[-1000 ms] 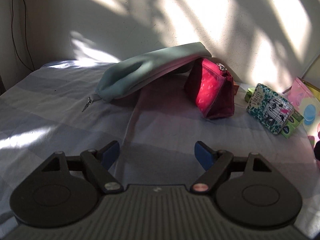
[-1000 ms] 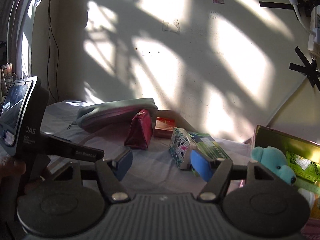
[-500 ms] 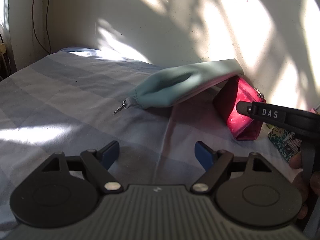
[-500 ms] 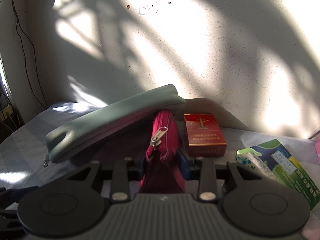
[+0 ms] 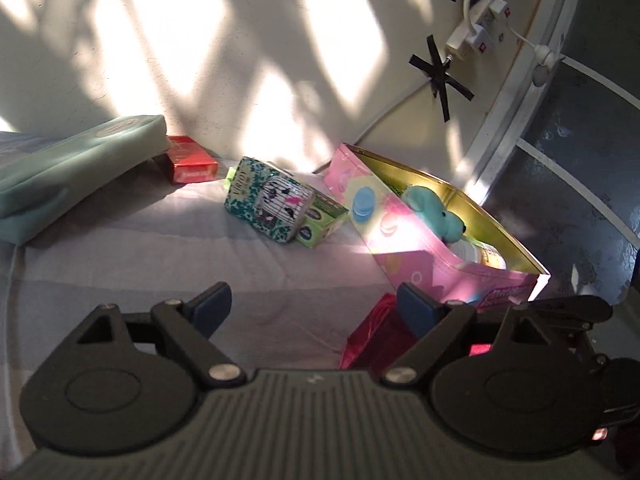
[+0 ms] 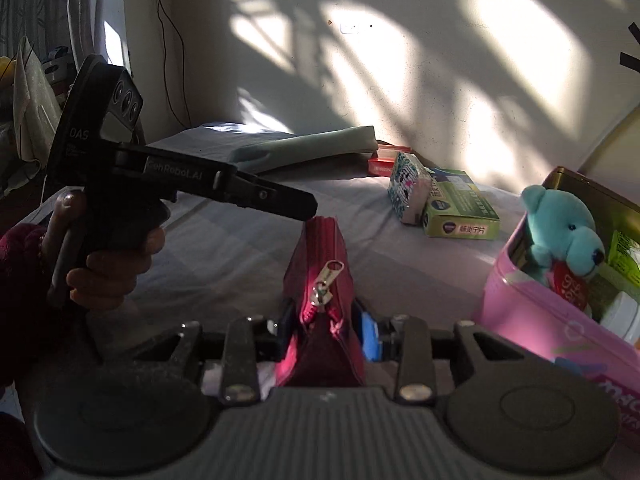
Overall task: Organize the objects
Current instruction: 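Grasp the red zippered pouch with the right gripper and lift it, then carry the red pouch over the pink tin and open the right gripper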
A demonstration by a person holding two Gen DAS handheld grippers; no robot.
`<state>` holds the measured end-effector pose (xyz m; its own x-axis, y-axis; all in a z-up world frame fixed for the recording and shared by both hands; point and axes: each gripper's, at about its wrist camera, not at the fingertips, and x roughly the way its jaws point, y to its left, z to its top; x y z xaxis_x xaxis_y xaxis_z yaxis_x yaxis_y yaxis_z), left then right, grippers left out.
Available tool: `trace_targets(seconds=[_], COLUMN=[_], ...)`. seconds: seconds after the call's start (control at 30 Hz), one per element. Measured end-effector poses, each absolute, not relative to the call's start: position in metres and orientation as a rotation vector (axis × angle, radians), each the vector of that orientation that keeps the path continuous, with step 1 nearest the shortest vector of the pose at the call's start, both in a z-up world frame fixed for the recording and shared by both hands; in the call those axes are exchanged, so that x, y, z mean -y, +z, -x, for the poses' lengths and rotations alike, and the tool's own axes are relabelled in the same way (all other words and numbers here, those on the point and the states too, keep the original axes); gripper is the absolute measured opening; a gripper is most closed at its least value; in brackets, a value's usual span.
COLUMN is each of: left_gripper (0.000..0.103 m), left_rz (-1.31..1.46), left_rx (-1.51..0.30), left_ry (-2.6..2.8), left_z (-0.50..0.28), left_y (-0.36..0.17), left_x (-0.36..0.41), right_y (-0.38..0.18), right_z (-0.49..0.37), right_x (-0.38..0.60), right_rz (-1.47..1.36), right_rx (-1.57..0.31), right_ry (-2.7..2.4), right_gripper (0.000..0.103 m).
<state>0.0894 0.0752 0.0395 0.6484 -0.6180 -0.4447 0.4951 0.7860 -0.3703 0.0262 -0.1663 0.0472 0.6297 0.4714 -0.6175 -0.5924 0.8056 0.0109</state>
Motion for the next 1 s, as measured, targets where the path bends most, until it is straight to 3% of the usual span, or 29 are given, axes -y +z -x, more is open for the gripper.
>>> trace_targets(seconds=[0.07,0.2,0.47,0.57,0.77,1.0], left_gripper=[0.091,0.091,0.086,0.083,0.082,0.082], left_rz=[0.180,0.125,0.088,0.043,0.086,-0.008], left_rx=[-0.584,-0.572,-0.615,-0.622,-0.581,-0.449], left_ry=[-0.705,-0.750,-0.738,-0.728,-0.745,-0.801], left_z=[-0.080,-0.064,-0.039,-0.036,-0.036,-0.057], left_y=[0.041,0.043,0.034,0.031,0.060,0.110], left_x=[-0.057,-0.040,-0.023,-0.011,-0.002,0.072], right_y=[0.051,0.048,0.031,0.023,0.040,0.076], right_z=[-0.003,0.031,0.026,0.017,0.030,0.020], right_x=[0.188,0.219,0.203,0.196,0.211,0.253], right_rz=[0.163,0.017,-0.013,-0.007,0.012,0.078], right_rx=[-0.624,-0.602,-0.613,-0.621,-0.489,-0.303], right_ry=[0.528,0.468,0.523,0.520,0.493,0.337], right_gripper=[0.048,0.047,0.030,0.018,0.017,0.018])
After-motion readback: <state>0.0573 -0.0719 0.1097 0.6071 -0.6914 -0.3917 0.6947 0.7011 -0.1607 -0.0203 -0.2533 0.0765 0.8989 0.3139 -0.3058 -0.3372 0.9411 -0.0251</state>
